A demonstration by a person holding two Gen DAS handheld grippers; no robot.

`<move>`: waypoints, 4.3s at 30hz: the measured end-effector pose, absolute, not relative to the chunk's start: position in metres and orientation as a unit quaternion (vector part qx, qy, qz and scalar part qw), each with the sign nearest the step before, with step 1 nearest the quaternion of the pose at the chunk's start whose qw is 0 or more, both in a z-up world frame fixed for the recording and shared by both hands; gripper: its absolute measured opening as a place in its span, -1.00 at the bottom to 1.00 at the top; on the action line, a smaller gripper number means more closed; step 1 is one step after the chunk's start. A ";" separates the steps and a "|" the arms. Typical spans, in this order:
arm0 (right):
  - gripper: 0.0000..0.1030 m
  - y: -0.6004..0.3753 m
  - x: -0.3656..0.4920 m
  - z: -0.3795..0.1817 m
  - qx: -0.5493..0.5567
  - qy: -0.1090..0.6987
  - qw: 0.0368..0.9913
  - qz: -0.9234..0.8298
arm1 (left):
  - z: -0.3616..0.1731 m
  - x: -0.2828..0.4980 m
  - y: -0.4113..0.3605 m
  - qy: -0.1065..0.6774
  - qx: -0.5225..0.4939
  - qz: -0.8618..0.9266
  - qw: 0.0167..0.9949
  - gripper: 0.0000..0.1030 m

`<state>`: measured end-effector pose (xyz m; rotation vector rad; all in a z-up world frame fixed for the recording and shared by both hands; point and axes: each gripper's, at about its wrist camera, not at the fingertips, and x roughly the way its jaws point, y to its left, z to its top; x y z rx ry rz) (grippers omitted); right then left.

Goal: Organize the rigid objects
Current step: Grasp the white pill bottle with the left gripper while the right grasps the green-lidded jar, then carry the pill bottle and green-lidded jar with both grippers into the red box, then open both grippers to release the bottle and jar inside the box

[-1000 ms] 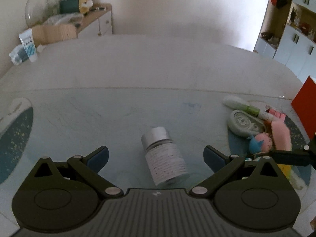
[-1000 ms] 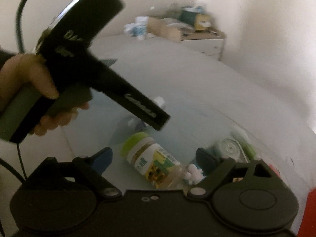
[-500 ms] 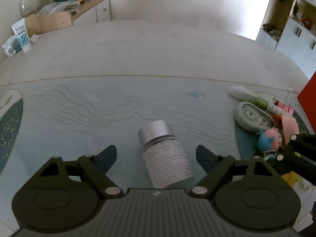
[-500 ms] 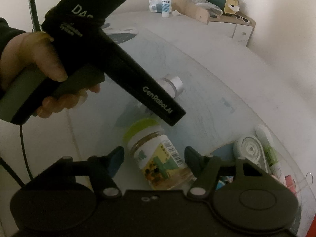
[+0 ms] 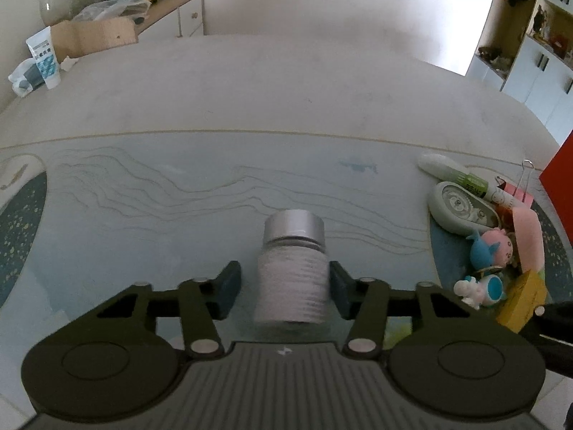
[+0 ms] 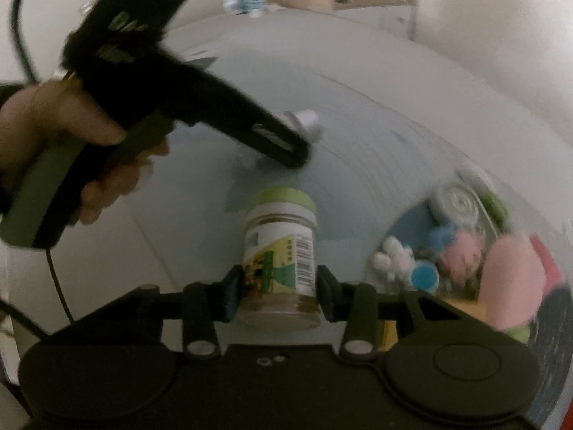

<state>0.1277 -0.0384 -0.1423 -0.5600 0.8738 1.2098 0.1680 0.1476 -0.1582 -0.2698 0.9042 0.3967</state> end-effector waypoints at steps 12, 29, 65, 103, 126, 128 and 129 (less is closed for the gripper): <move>-0.20 -0.059 0.135 -0.126 -0.137 0.438 0.759 0.462 | -0.153 0.145 0.146 0.422 -0.145 0.164 0.880 -0.22; -0.20 -0.119 0.131 -0.061 -0.033 0.401 0.852 0.336 | -0.099 0.107 0.104 0.395 -0.139 0.090 0.903 -0.22; -0.20 -0.330 0.308 -0.040 -0.021 0.388 0.894 0.226 | -0.015 0.287 -0.147 0.364 -0.055 -0.048 0.929 -0.21; -0.20 -0.328 0.430 -0.146 -0.197 0.519 0.788 0.265 | -0.132 0.483 -0.237 0.558 -0.030 -0.006 0.829 -0.21; 0.05 -0.366 0.415 -0.095 -0.131 0.493 0.808 0.296 | -0.096 0.456 -0.229 0.549 -0.020 0.006 0.836 -0.21; 0.05 -0.368 0.411 -0.090 -0.123 0.490 0.809 0.300 | -0.089 0.451 -0.230 0.540 -0.024 0.006 0.841 -0.16; 0.05 -0.370 0.408 -0.087 -0.120 0.486 0.811 0.303 | -0.086 0.448 -0.231 0.534 -0.024 0.008 0.845 -0.09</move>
